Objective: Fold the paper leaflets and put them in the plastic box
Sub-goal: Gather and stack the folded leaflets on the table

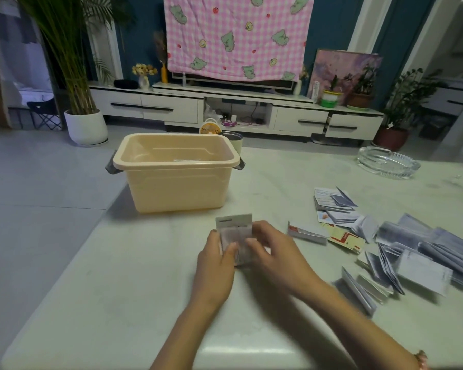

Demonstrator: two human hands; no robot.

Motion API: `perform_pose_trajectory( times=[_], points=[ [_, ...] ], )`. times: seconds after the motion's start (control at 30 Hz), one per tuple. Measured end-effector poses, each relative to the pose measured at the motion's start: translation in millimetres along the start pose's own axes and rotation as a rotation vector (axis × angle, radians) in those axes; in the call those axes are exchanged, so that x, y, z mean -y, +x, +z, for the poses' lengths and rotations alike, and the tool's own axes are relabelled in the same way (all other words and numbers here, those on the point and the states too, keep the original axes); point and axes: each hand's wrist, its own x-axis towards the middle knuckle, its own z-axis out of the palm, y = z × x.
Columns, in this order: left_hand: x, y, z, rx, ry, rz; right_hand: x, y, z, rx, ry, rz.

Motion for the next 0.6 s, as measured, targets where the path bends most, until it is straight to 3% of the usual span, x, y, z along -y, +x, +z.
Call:
perform_pose_trajectory(
  times=[0.07, 0.13, 0.23, 0.3, 0.47, 0.6],
  points=[
    [0.5, 1.2, 0.2, -0.013, -0.096, -0.060, -5.0, 11.6, -31.3, 0.019, -0.180, -0.038],
    [0.3, 1.1, 2.0, -0.008, -0.171, -0.100, -15.9, 23.9, -64.9, 0.097, -0.370, 0.036],
    [-0.2, -0.9, 5.0, 0.030, -0.235, -0.115, -41.2, 24.3, -91.2, 0.406, -0.627, 0.217],
    [-5.3, -3.7, 6.1, 0.071, -0.320, -0.126, -55.3, 16.7, -91.5, 0.513, -0.766, 0.240],
    [-9.0, -5.4, 5.8, 0.058, -0.375, -0.110, -62.5, 10.0, -85.3, 0.366, -0.684, 0.253],
    [-6.0, -4.2, 4.5, 0.028, -0.388, -0.125, -53.7, 17.4, -80.2, 0.009, -0.350, 0.164]
  ],
)
